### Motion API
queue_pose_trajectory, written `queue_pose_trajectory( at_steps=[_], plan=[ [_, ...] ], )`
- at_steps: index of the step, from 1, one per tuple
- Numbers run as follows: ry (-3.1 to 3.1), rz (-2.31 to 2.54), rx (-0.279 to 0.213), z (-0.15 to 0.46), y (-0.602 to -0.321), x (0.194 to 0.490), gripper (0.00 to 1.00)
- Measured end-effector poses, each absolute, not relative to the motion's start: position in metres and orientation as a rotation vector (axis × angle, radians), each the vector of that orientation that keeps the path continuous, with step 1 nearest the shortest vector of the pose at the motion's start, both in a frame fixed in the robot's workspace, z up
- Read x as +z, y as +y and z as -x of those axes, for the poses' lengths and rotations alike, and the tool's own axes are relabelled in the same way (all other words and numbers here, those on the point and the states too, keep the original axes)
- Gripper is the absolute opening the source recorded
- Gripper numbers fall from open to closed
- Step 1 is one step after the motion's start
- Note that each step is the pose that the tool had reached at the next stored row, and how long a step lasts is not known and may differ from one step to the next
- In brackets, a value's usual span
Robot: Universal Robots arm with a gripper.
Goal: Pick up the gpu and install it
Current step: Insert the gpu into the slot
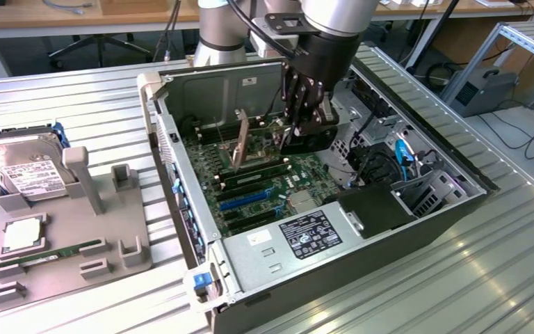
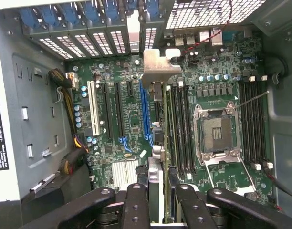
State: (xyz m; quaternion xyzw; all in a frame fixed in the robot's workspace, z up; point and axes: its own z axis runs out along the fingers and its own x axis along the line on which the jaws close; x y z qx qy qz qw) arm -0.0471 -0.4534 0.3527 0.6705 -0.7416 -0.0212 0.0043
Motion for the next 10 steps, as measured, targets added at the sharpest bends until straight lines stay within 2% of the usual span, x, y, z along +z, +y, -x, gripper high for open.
queue_pose_trajectory(
  at_steps=[10],
  plan=[
    [-2.323,-2.101,-0.066,0.0475,-0.4548,0.3513,0.27]
  ],
)
